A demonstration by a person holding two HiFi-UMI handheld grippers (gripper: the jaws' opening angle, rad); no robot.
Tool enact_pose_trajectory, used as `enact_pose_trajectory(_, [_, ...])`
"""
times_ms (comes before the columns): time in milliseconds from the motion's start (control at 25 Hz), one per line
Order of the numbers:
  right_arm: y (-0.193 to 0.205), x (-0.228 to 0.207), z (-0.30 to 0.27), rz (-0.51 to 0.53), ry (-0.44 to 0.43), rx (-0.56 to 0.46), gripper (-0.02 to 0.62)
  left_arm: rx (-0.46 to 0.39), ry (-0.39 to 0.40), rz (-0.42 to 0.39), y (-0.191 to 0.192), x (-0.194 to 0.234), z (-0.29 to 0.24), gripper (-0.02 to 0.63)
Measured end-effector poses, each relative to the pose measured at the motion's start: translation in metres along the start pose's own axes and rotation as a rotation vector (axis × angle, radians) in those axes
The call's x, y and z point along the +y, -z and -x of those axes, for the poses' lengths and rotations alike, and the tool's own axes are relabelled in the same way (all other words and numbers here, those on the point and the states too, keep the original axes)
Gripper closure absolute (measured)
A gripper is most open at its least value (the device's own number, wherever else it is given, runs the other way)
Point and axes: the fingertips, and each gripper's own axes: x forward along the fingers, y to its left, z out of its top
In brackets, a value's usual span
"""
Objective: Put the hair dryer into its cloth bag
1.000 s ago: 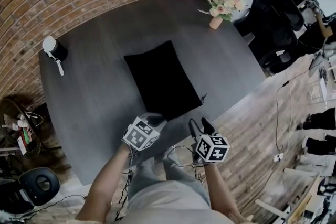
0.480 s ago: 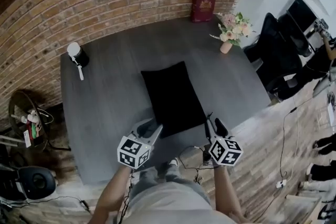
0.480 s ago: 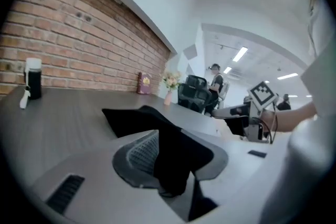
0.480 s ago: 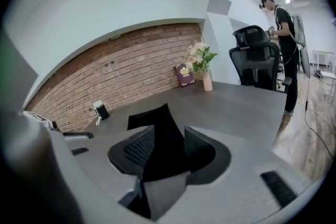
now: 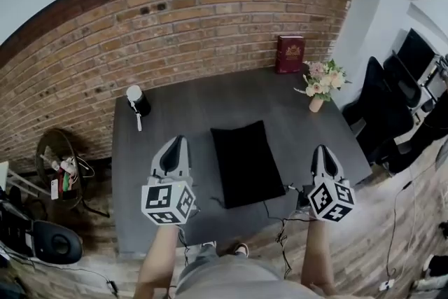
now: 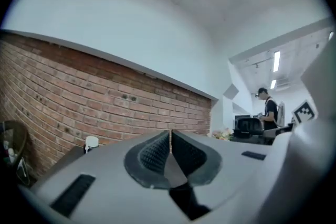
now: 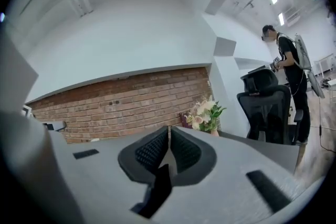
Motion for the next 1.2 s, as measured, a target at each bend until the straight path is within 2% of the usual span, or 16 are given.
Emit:
enact_pose_trajectory(160, [-0.03, 0.007, -0.001, 0.017, -0.038, -0.069, 0.594, -0.058, -0.036, -0.027, -0.024, -0.003, 0.001, 0.595])
enact_pose_trajectory(240, [-0.035, 0.011, 0.002, 0.022, -0.056, -0.086, 0.595, -0.06, -0.041, -0.034, -0.025, -0.008, 0.004, 0.595])
enact_pose_trajectory(680, [-0.005, 0.027, 0.021, 0.061, -0.099, -0.032, 0.594, -0.008, -0.029, -0.026, -0.01, -0.016, 0.008, 0.595])
enact_pose_trajectory(1200, [0.002, 0.033, 0.024, 0.074, -0.064, -0.011, 0.595, 0.023, -0.01, -0.009, 0.002, -0.01, 0.008, 0.595])
